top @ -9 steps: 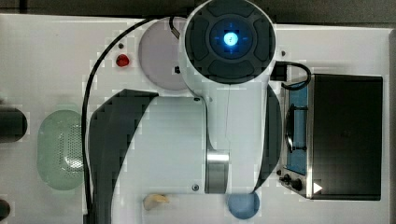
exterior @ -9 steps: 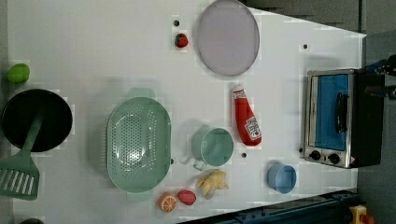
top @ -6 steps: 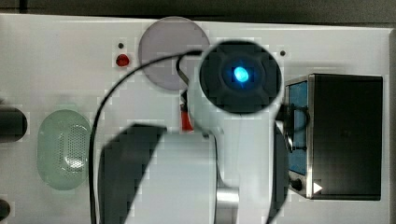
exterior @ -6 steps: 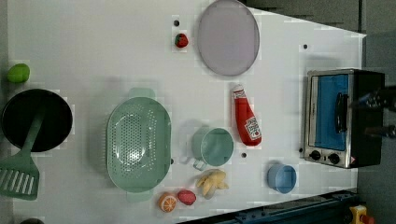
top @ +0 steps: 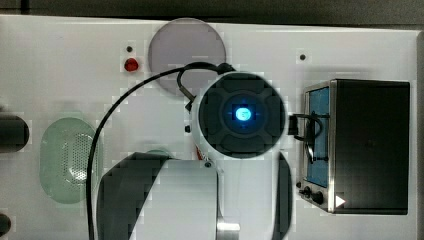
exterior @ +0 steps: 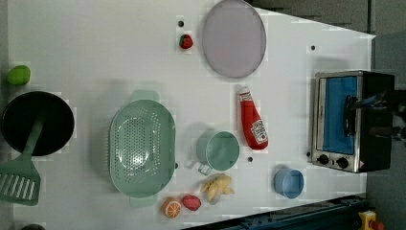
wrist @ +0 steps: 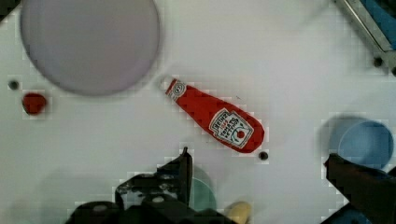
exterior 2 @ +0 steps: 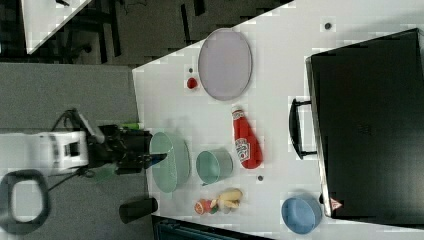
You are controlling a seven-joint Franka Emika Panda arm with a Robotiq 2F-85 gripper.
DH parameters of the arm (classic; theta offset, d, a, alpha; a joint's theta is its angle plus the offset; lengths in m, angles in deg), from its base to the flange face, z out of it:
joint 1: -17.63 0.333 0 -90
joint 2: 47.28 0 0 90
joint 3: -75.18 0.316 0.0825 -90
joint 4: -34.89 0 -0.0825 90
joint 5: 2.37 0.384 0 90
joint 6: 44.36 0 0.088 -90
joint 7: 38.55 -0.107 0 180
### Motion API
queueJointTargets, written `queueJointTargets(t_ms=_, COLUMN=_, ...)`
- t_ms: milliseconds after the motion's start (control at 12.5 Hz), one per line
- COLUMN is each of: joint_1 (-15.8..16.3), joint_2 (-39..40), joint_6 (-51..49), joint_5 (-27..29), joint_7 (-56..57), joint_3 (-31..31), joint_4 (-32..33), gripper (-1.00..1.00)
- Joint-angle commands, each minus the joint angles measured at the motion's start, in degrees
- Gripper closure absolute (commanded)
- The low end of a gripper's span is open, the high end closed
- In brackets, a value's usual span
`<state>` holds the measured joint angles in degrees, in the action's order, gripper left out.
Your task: Pick Ketchup from the table and place it in strainer.
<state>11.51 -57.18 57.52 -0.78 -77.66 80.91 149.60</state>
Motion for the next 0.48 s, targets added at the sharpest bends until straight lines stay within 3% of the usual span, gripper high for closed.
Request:
queueJointTargets(t_ms=80, joint_1=-0.2, joint_2=2.4, joint_6=2.7, joint_5=0.1, joint_7=14.1, joint_3=1.8, joint_4=7.5, gripper=-1.0)
queueJointTargets(t_ms=480, joint_1=-0.2, joint_2=4.7, joint_6=19.7, joint_5=0.0, joint_7=38.3, joint_3=3.5, joint_4=17.2, gripper=-1.0)
